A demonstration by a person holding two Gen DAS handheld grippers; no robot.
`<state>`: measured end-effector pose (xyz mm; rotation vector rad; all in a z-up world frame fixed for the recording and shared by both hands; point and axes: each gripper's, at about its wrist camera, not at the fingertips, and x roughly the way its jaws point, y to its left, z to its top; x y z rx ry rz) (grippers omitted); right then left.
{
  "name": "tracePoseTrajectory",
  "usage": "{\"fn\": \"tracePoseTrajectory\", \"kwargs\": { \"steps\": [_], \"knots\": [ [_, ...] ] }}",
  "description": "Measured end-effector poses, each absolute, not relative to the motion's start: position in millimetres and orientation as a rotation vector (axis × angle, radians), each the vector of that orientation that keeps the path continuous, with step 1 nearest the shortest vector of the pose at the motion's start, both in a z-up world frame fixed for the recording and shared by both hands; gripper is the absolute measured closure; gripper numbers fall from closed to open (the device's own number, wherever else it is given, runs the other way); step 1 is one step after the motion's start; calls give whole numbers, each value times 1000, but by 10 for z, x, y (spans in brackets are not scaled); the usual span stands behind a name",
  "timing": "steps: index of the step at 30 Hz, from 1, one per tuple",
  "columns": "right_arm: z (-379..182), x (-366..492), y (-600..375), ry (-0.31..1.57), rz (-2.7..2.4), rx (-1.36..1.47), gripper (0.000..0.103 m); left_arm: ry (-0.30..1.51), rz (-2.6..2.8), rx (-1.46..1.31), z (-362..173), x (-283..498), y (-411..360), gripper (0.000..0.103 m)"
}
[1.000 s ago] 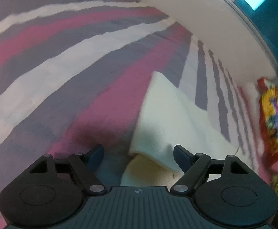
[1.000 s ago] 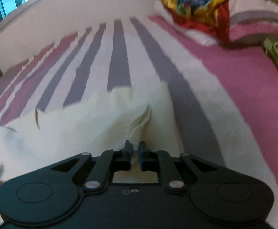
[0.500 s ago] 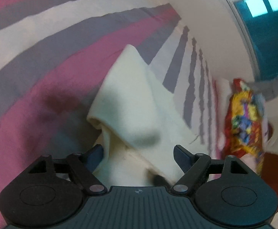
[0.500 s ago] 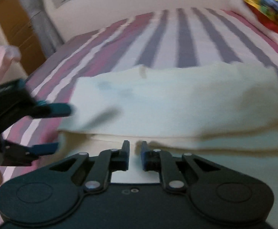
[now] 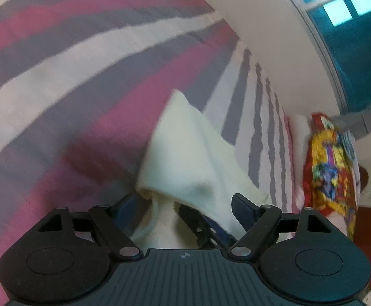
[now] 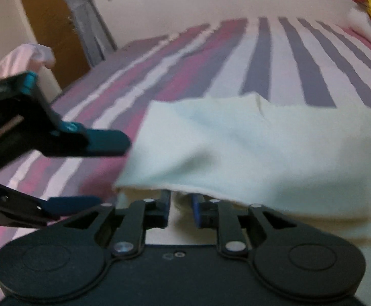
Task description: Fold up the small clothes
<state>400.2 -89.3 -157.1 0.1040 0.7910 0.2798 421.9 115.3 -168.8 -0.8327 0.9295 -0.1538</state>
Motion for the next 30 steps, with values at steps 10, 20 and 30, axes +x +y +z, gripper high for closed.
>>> {"fn": "tracePoseTrajectory", "kwargs": {
  "steps": [10,20,30],
  "knots": [
    [-1662,4075,-644,807,427,18,51,892,-93,-767,-1641,4183,1370,23],
    [-1452,3982,-543,709,473,35,48,896,-83,-760,-1678,4152,1391,23],
    [-1485,3927,-735,797,504,111,46,898,-157,-791,-1626,4081,1389,23]
  ]
}}
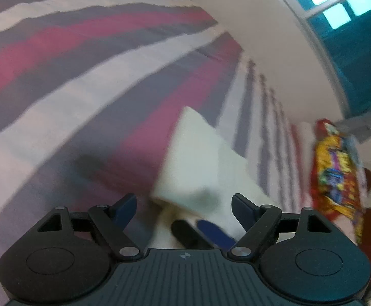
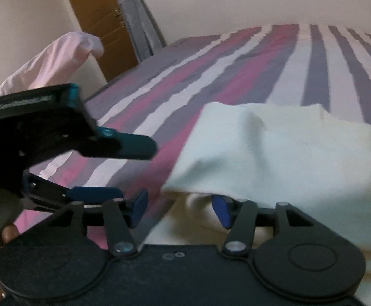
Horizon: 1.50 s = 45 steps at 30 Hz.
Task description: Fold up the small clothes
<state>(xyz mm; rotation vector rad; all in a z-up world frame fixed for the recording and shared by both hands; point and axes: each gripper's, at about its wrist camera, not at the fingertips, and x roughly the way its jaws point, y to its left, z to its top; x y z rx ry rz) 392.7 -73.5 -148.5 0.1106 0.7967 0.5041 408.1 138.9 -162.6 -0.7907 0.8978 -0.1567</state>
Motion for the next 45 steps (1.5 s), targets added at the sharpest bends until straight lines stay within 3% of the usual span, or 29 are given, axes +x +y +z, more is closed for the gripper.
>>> {"fn": "tracePoseTrajectory", "kwargs": {
  "steps": [4,10,16,24,26,29,45],
  "knots": [
    [-1452,3744,-1056,807,459,142,45,915,-239,-799,-1579,4018,1160,23],
    [-1265,3543,-1824,778,195,162,56,941,-324,-797,-1598,3977,733,23],
    [-1159,3667,-2589,753,-132,258,57,948,-317,-721,-1642,3994,499,23],
    [-1367,3838,-2741,856,-179,248,60,974,-275,-660,-1777,4104,522,23],
    [-1371,3843,-2725,867,-152,249,78,967,-258,-658,-1787,4109,560,23],
    [-1331,3881,-2701,864,-110,256,90,931,-266,-598,-1703,4049,555,23],
    [-347,3825,-2594,633,-17,272,91,887,-367,-388,-1616,4356,63,23]
  ]
}}
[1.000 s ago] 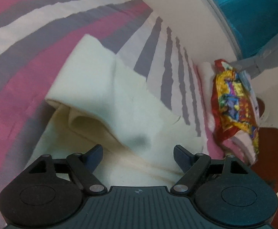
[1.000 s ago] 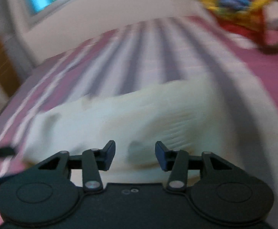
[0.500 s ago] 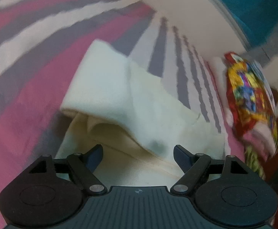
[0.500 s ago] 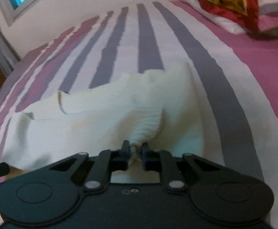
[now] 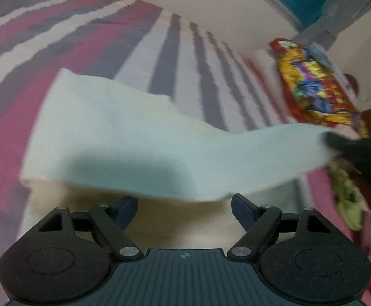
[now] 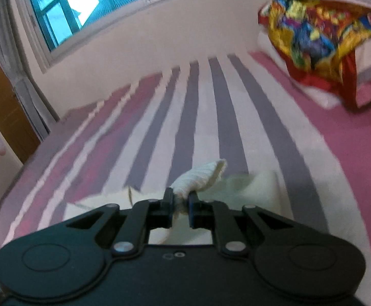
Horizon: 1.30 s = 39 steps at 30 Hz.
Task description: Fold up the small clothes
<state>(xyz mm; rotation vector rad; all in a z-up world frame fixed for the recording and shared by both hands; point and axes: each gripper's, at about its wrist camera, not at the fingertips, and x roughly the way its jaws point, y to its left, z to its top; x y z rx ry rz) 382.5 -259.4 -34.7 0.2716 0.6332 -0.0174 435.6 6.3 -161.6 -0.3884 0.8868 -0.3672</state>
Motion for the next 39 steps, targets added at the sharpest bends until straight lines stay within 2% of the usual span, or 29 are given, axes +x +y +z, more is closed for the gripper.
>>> {"fn": "tracePoseTrajectory", "kwargs": {
  "steps": [4,11,15,22,24,26,28,34,39],
  "knots": [
    [-234,3832,-2687,591,-67,252,92,823,-237,-378,-1646,4448,323,23],
    [-279,3812,-2752,552,-94,266,92,659,-113,-552,-1588,4219,765,23],
    [-325,3816,-2700,558,-102,232,92,737,-107,-656,-1807,4140,955,23],
    [-1046,3842,-3011,760,-208,221,92,772,-145,-675,-1706,3860,1108,23],
    [-1182,3856,-3047,797,-216,230,90,738,-171,-685,-1574,3816,1085,23],
    [-1246,3878,-3073,826,-209,264,80,717,-192,-675,-1447,3870,1005,23],
    [-1259,3872,-3114,834,-198,313,75,736,-223,-664,-1440,3985,889,23],
    [-1362,3874,-2966,839,-238,153,85,834,-139,-593,-1795,4378,657,23],
    [-1246,3876,-2938,785,-226,138,90,783,-122,-530,-1688,4398,630,23]
  ]
}}
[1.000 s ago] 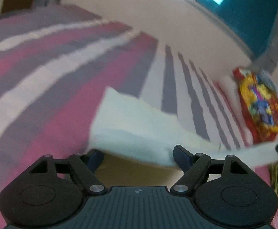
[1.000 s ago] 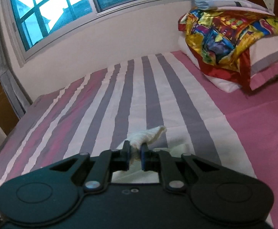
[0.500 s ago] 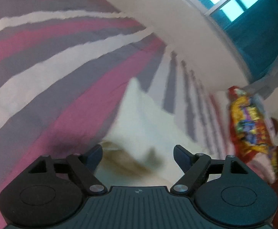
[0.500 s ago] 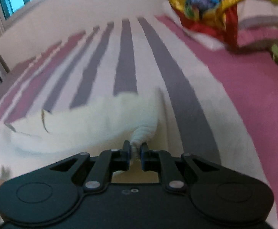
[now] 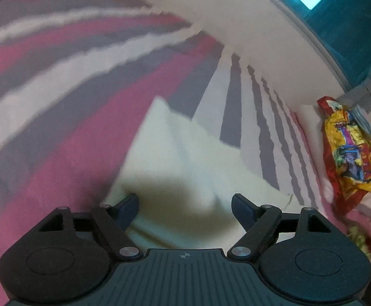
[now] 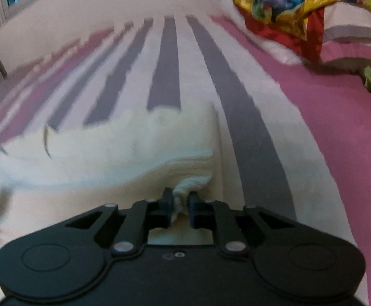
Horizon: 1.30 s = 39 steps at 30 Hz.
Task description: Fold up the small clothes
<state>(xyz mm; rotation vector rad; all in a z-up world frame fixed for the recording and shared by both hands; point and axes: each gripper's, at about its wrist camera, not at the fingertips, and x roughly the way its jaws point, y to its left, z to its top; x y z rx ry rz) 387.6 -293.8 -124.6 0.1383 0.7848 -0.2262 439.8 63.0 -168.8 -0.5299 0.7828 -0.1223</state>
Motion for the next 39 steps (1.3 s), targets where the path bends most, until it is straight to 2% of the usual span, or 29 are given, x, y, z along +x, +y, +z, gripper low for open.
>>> {"fn": "tracePoseTrajectory", "kwargs": {
  "steps": [2,6,8,12,15,16,17,18,19,20,21,22,24,27,32,35,39],
  "knots": [
    [-1243,3907,-2914,762,-247,75,90,800,-82,-466,-1738,4490,615,23],
    [-1393,3970,-2899,808,-256,35,89,810,-84,-514,-1725,4423,715,23],
    [-1344,3916,-2941,813,-259,79,78,798,-96,-508,-1676,4340,760,23],
    [-1251,3757,-3123,803,-249,249,76,800,-131,-516,-1608,4362,750,23],
    [-1223,3700,-3111,787,-245,279,70,809,-187,-490,-1607,4483,561,23],
    [-1269,3752,-3088,825,-227,274,64,812,-191,-477,-1616,4519,503,23],
    [-1305,3793,-3061,843,-220,262,62,822,-174,-468,-1649,4583,471,22],
    [-1312,3810,-3042,838,-229,250,61,827,-153,-464,-1686,4631,467,23],
    [-1325,3830,-3023,845,-232,236,67,825,-134,-456,-1708,4665,475,23],
    [-1335,3836,-2994,854,-223,216,81,820,-113,-440,-1730,4691,482,23],
    [-1330,3818,-2975,857,-205,203,89,815,-90,-429,-1738,4688,493,23],
    [-1323,3787,-2967,858,-190,200,90,814,-58,-421,-1749,4689,503,23],
    [-1343,3739,-2950,863,-189,152,91,821,-51,-450,-1828,4680,586,23],
    [-1405,3715,-3025,872,-211,176,92,829,-63,-355,-1816,4632,509,23],
    [-1156,3588,-3029,764,-305,226,73,835,-51,-396,-1697,4466,551,23],
    [-1054,3590,-2921,701,-262,194,73,810,-67,-291,-1649,4348,406,22],
    [-1211,3885,-2790,783,-248,87,75,850,-21,-196,-1703,4406,285,22]
  ]
}}
